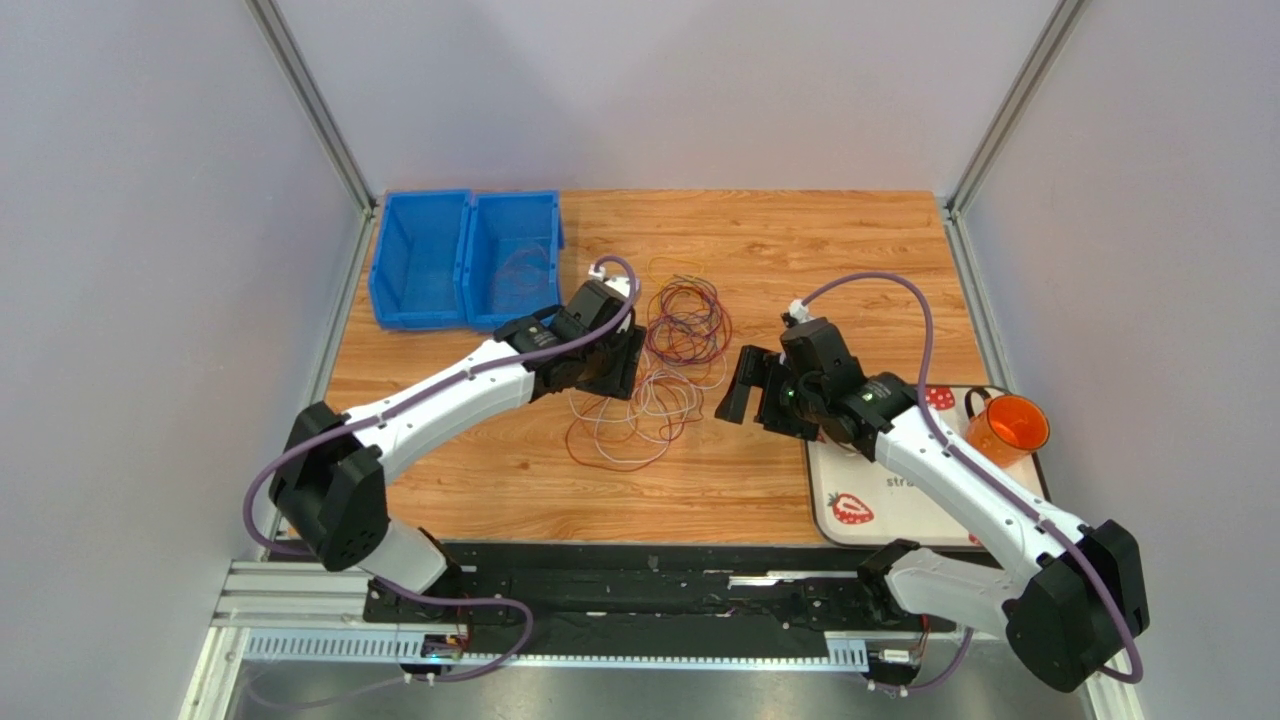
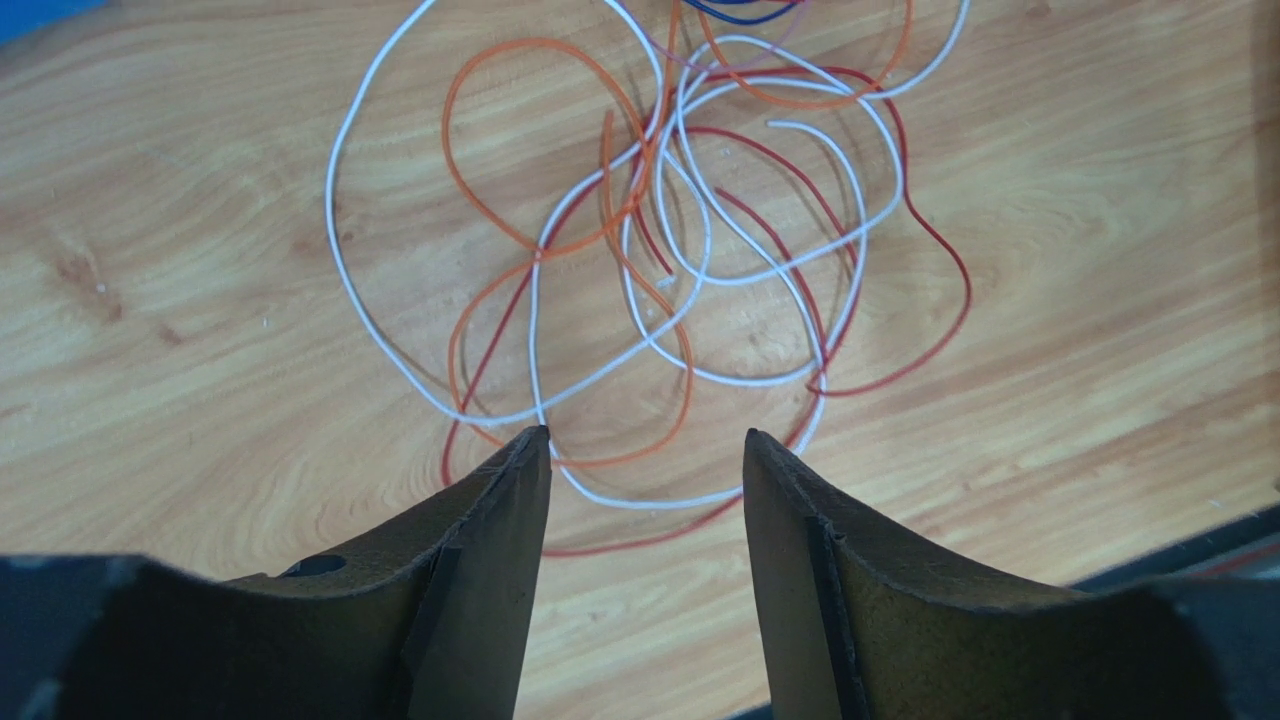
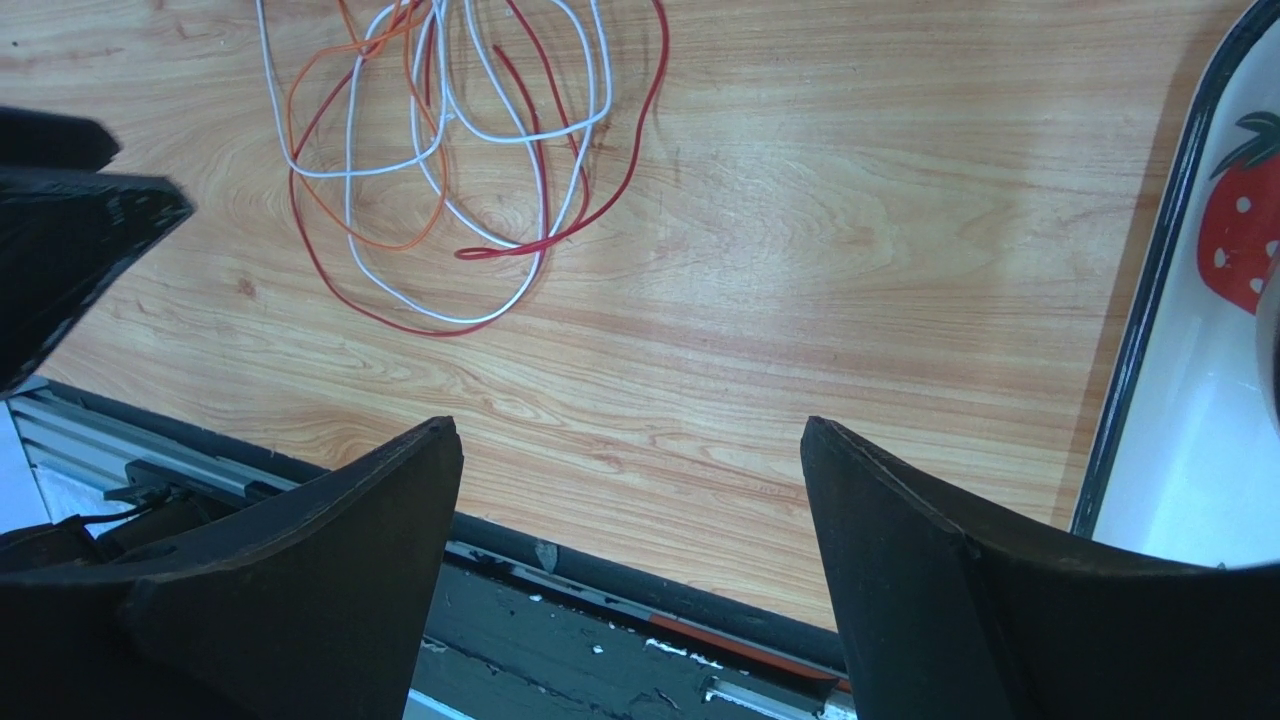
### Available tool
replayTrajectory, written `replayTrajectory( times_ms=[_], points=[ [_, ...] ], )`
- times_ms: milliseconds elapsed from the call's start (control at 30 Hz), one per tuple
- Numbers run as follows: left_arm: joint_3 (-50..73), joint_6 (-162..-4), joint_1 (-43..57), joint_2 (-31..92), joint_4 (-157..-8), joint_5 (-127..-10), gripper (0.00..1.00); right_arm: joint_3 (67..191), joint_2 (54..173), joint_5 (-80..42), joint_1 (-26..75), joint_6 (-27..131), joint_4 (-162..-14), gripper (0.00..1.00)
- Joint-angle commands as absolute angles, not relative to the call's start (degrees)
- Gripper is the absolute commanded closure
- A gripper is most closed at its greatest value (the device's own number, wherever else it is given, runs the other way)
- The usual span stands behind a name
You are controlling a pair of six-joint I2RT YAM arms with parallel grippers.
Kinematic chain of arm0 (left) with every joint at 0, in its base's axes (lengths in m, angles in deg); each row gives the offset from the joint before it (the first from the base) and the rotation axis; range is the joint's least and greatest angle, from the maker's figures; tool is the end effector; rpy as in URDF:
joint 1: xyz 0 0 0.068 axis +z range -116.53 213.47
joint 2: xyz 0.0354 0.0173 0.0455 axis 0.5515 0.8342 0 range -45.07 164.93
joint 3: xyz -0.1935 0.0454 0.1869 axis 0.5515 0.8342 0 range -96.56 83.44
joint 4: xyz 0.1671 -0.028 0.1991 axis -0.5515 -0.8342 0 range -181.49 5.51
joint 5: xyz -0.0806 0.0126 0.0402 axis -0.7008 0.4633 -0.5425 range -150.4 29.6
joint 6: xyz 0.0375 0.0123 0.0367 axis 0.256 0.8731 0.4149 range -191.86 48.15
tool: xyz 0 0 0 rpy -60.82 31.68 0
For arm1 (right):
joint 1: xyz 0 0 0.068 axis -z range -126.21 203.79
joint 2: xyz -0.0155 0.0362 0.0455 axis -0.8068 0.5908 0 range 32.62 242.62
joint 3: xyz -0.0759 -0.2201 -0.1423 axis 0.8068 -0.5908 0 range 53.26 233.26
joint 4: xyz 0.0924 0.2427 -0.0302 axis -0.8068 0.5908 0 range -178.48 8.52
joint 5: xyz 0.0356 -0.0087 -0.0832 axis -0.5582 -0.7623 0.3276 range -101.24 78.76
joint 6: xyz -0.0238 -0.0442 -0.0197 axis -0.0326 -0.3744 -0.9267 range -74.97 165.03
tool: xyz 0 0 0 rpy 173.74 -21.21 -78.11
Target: Untangle the cables
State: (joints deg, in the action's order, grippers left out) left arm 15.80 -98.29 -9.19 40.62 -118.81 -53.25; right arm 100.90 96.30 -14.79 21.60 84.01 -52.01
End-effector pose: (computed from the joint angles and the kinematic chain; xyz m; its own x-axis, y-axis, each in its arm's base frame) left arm 0.2371 -0.2125 0.2713 -0.7960 0.1328 -0.5905 0.2927 0.9384 -0.1835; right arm 0.1864 0.1200 0.2532 -0.8765 0.1901 -0.4422 -0.0157 0.9069 0.4210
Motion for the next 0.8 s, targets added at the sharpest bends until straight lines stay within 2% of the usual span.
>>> replayTrajectory(
  times_ms=[0,400,767],
  points=[
    [16.81,-93.75,-9.42,45.1,-110.6,-50.12,0.41,101.25,96.07,-15.63,21.44,83.62,-54.47,0.12],
    [13.74,-87.15,-9.34,57.66,-106.21,-46.61,0.39,100.28,96.43,-15.72,21.44,83.35,-54.12,0.12],
    [13.92,-88.47,-9.34,60.31,-102.51,-45.02,0.43,100.28,97.13,-15.81,21.44,82.56,-53.68,0.12]
  ],
)
